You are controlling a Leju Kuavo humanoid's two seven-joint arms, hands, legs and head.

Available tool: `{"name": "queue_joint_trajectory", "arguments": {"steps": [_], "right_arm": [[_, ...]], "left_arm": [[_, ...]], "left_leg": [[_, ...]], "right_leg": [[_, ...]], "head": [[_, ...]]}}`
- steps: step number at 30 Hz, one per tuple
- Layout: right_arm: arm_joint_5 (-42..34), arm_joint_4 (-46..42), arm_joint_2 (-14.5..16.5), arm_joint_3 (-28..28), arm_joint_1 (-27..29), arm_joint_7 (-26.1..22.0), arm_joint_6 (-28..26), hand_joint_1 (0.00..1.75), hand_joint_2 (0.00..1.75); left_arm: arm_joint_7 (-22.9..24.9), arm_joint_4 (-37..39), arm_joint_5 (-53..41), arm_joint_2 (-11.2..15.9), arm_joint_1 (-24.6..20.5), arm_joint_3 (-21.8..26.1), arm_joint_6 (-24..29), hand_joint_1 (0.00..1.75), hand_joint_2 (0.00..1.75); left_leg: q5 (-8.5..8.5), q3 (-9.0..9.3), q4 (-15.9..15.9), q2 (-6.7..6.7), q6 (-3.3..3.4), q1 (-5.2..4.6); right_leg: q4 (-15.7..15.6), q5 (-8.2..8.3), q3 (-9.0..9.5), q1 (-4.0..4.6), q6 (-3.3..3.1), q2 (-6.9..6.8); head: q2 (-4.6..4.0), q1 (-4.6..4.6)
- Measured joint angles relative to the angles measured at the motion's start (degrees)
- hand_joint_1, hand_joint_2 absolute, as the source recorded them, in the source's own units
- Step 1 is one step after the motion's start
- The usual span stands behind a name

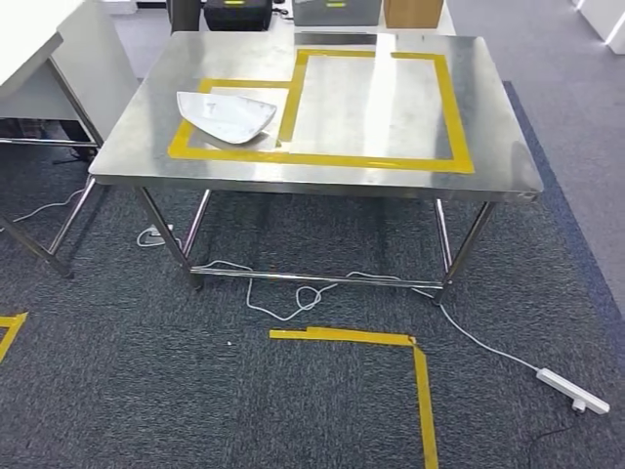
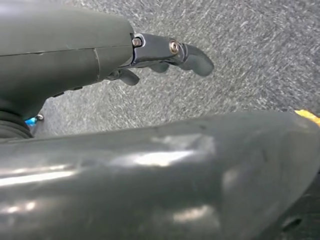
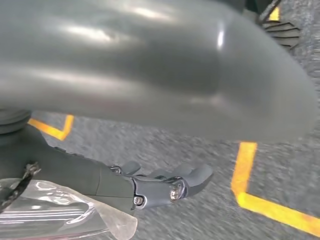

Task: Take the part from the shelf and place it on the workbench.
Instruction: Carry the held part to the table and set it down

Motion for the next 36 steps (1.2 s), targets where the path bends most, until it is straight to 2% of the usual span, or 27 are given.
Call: {"name": "queue_joint_trajectory", "arguments": {"steps": [1,2,5,6,7,8,9,10,11,13,15,16,17,18,19,21,22,23,24,25,26,28,29,31,32,33,36], "right_arm": [[-0.1,0.0,0.0,0.1,0.1,0.0,-0.1,0.0,0.0],[-0.3,-0.1,0.0,0.1,0.2,0.0,-0.2,0.0,0.0],[-0.7,-0.1,-0.1,0.2,0.7,0.0,-0.6,0.0,0.0],[-0.9,-0.2,-0.2,0.2,0.8,0.0,-0.7,0.0,0.0],[-1.0,-0.2,-0.2,0.2,0.8,0.0,-0.8,0.0,0.0],[-1.1,-0.2,-0.2,0.2,0.7,0.0,-0.8,0.0,0.0],[-1.3,-0.3,-0.2,0.2,0.7,0.0,-0.9,0.0,0.0],[-1.5,-0.3,-0.2,0.3,0.7,0.0,-0.9,0.0,0.0],[-1.8,-0.3,-0.2,0.4,0.7,-0.1,-1.0,0.0,0.0],[-2.4,-0.4,-0.3,0.8,0.6,-0.4,-1.2,0.0,0.0],[-3.0,-0.4,-0.4,1.3,0.5,-0.8,-1.4,0.0,0.0],[-3.3,-0.4,-0.5,1.5,0.5,-0.9,-1.5,0.0,0.0],[-3.5,-0.4,-0.6,1.6,0.5,-1.0,-1.5,0.0,0.0],[-3.6,-0.4,-0.7,1.9,0.5,-1.1,-1.5,0.0,0.0],[-3.7,-0.4,-0.8,2.1,0.5,-1.1,-1.5,0.0,0.0],[-4.0,-0.4,-0.9,2.4,0.5,-1.2,-1.6,0.0,0.0],[-4.2,-0.4,-1.0,2.5,0.5,-1.2,-1.7,0.0,0.0],[-4.4,-0.4,-1.1,2.6,0.4,-1.2,-1.8,0.0,0.0],[-4.7,-0.4,-1.2,2.6,0.4,-1.3,-1.9,0.0,0.0],[-4.9,-0.4,-1.3,2.7,0.4,-1.4,-2.0,0.0,0.0],[-5.1,-0.4,-1.3,2.7,0.3,-1.4,-2.1,0.0,0.0],[-5.5,-0.4,-1.5,2.9,0.1,-1.7,-2.3,0.0,0.0],[-5.7,-0.5,-1.5,3.1,0.0,-1.8,-2.4,0.0,0.0],[-6.2,-0.5,-1.6,3.5,-0.1,-1.9,-2.7,0.0,0.0],[-6.4,-0.5,-1.6,3.7,0.0,-2.0,-2.8,0.0,0.0],[-6.6,-0.5,-1.6,3.9,0.1,-2.0,-2.9,0.0,0.0],[-7.2,-0.8,-1.8,4.2,0.3,-1.9,-3.6,0.0,0.0]], "left_arm": [[-0.1,0.8,0.1,-0.1,-0.2,0.3,0.0,0.0,0.0],[-0.3,1.5,0.3,-0.2,-0.2,0.6,0.0,0.0,0.0],[-0.8,3.1,0.9,-0.6,-0.3,1.1,-0.2,0.0,0.0],[-0.9,3.5,1.0,-0.7,-0.4,1.2,-0.2,0.0,0.0],[-1.1,3.9,1.0,-0.7,-0.7,1.4,-0.1,0.0,0.0],[-1.2,4.2,1.0,-0.8,-0.9,1.5,0.0,0.0,0.0],[-1.4,4.5,1.1,-0.8,-1.1,1.6,0.0,0.0,0.0],[-1.5,4.7,1.1,-0.8,-1.2,1.7,0.1,0.0,0.0],[-1.6,4.9,1.1,-0.9,-1.3,1.8,0.1,0.0,0.0],[-1.9,5.3,1.2,-0.9,-1.5,1.9,0.3,0.0,0.0],[-2.1,5.7,1.2,-0.9,-1.8,1.9,0.5,0.0,0.0],[-2.2,6.0,1.2,-1.0,-1.9,1.9,0.6,0.0,0.0],[-2.2,6.1,1.2,-1.1,-2.0,2.0,0.7,0.0,0.0],[-2.2,6.3,1.2,-1.1,-2.1,2.0,0.7,0.0,0.0],[-2.2,6.5,1.2,-1.2,-2.2,2.0,0.7,0.0,0.0],[-2.2,6.7,1.2,-1.3,-2.2,2.0,0.7,0.0,0.0],[-2.2,6.8,1.2,-1.4,-2.2,2.0,0.7,0.0,0.0],[-2.2,6.9,1.2,-1.5,-2.3,2.0,0.7,0.0,0.0],[-2.2,7.0,1.2,-1.6,-2.3,2.0,0.7,0.0,0.0],[-2.2,7.0,1.2,-1.7,-2.3,2.0,0.7,0.0,0.0],[-2.2,7.1,1.2,-1.7,-2.3,2.0,0.7,0.0,0.0],[-2.2,7.1,1.2,-1.8,-2.4,2.0,0.7,0.0,0.0],[-2.2,7.2,1.2,-1.8,-2.5,2.0,0.7,0.0,0.0],[-2.2,7.4,1.2,-1.7,-2.5,2.1,0.7,0.0,0.0],[-2.2,7.5,1.2,-1.7,-2.4,2.2,0.7,0.0,0.0],[-2.2,7.5,1.2,-1.7,-2.3,2.2,0.7,0.0,0.0],[-2.3,7.6,1.0,-2.0,-2.0,2.3,0.9,0.0,0.0]], "left_leg": [[-0.2,-0.33,0.2,-0.09,-0.32,0.1],[-1.7,-0.78,1.0,-0.18,-0.68,0.23],[-11.45,-2.07,9.4,-0.3,-1.58,0.57],[-13.46,-2.21,13.0,-0.3,-1.75,0.66],[-13.81,-1.95,15.7,-0.29,-1.83,0.72],[-12.73,-1.11,16.9,-0.29,-1.82,0.77],[-10.87,0.56,16.2,-0.3,-1.7,0.79],[-9.25,3.13,13.5,-0.31,-1.46,0.78],[-8.72,6.32,9.3,-0.34,-1.1,0.72],[-10.05,11.72,1.0,-0.39,-0.38,0.48],[-10.8,12.98,-2.3,-0.38,0.18,0.19],[-10.29,12.48,-2.5,-0.25,0.49,0.21],[-9.64,11.86,-2.6,-0.11,0.88,0.28],[-8.9,11.12,-2.7,0.05,1.29,0.38],[-8.2,10.32,-2.8,0.21,1.61,0.42],[-6.74,8.42,-2.6,0.31,1.93,0.23],[-5.95,7.34,-2.5,0.38,1.93,0.13],[-5.15,6.15,-2.3,0.42,1.88,0.05],[-4.41,4.93,-2.0,0.46,1.77,0.02],[-3.72,3.74,-1.6,0.47,1.62,0.03],[-3.15,2.72,-1.1,0.45,1.39,-0.04],[-2.06,1.35,-0.2,0.44,0.92,-0.2],[-1.47,0.96,0.1,0.45,0.7,-0.27],[-0.44,0.47,0.2,0.39,0.19,-0.17],[-1.14,0.22,0.5,0.31,-0.16,-0.05],[-3.11,-0.16,1.7,0.23,-0.55,0.1],[-12.43,-1.76,11.1,0.15,-1.45,0.51]], "right_leg": [[0.3,0.49,-0.69,-0.01,-0.49,-0.17],[0.5,1.05,-1.47,-0.02,-1.08,-0.35],[0.7,3.17,-4.05,-0.01,-2.1,-0.83],[0.9,3.88,-4.97,0.06,-2.15,-0.96],[1.1,4.57,-5.88,0.12,-2.14,-1.08],[1.5,5.2,-6.88,0.17,-2.11,-1.21],[1.9,5.8,-7.92,0.2,-2.05,-1.28],[2.3,6.32,-8.88,0.23,-1.96,-1.3],[2.8,6.76,-9.75,0.27,-1.83,-1.28],[3.3,7.68,-10.81,0.35,-1.34,-1.26],[3.2,8.87,-11.38,0.33,-0.54,-1.32],[3.2,8.98,-11.65,0.24,-0.17,-1.26],[3.7,8.08,-12.02,0.19,0.14,-1.11],[5.1,6.02,-12.64,0.17,0.35,-0.92],[7.6,2.89,-13.41,0.1,0.46,-0.74],[14.4,-2.48,-14.75,0.08,0.64,-0.59],[17.4,-2.99,-14.81,0.09,0.71,-0.56],[19.0,-1.78,-14.25,0.1,0.75,-0.54],[19.0,0.43,-12.95,0.09,0.75,-0.52],[17.1,2.54,-10.73,0.08,0.73,-0.52],[13.4,3.4,-7.58,0.08,0.71,-0.51],[4.1,1.54,-1.21,0.16,0.43,-0.38],[1.1,0.3,0.52,0.25,0.22,-0.32],[-0.3,-0.12,0.45,0.34,-0.53,-0.43],[0.0,0.39,-0.15,0.31,-0.99,-0.6],[0.1,0.99,-0.82,0.27,-1.48,-0.78],[0.4,3.17,-3.45,0.32,-2.12,-1.09]], "head": [[-0.01,-0.05],[-0.01,-0.15],[-0.01,-0.71],[-0.01,-0.79],[-0.01,-0.8],[-0.01,-0.82],[-0.01,-0.8],[-0.01,-0.84],[-0.01,-0.84],[-0.01,-0.81],[-0.01,-0.76],[-0.01,-0.79],[-0.01,-0.73],[-0.01,-0.62],[-0.01,-0.47],[-0.01,-0.25],[-0.01,-0.22],[-0.01,-0.21],[-0.01,-0.18],[-0.01,-0.19],[0.0,-0.18],[0.0,-0.2],[0.0,-0.2],[-0.01,-0.16],[-0.01,-0.19],[-0.01,-0.2],[-0.01,-0.29]]}}
